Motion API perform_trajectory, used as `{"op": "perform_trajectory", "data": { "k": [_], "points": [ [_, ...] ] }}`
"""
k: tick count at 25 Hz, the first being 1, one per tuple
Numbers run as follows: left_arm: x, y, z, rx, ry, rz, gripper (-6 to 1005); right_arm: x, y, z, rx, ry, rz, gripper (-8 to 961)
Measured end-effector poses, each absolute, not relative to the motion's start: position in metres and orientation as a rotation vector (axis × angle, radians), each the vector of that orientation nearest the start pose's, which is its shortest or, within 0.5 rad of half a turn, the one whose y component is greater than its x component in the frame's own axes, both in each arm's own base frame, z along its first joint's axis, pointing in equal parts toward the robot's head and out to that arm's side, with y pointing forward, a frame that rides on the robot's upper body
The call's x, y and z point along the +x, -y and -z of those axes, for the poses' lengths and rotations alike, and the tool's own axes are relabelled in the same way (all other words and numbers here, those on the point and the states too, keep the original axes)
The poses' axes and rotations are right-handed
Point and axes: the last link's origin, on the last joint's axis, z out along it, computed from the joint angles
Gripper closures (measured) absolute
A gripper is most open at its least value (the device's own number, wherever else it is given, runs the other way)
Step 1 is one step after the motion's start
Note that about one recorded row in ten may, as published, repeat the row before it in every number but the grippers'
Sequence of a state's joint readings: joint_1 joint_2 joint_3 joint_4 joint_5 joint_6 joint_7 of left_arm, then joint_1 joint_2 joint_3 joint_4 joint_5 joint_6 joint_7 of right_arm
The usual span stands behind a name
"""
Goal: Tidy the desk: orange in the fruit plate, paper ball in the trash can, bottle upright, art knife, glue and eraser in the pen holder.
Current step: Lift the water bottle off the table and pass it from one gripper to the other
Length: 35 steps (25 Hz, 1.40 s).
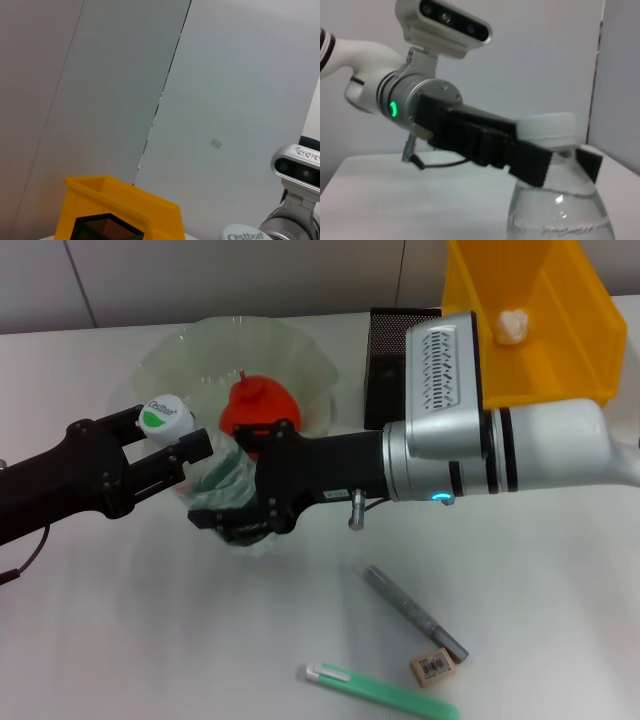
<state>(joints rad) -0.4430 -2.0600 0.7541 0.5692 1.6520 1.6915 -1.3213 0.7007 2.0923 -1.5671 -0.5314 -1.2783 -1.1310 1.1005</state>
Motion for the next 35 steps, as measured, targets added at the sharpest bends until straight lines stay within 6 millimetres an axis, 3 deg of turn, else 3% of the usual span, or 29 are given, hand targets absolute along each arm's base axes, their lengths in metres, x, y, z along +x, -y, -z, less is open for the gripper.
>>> {"op": "perform_trajectory", "data": {
  "k": [35],
  "points": [
    [-0.252, -0.308, -0.014, -2.607, 0.613, 1.126, 496, 0.147, -0.343, 0.091, -2.832, -0.008, -0.812, 185]
  ]
}}
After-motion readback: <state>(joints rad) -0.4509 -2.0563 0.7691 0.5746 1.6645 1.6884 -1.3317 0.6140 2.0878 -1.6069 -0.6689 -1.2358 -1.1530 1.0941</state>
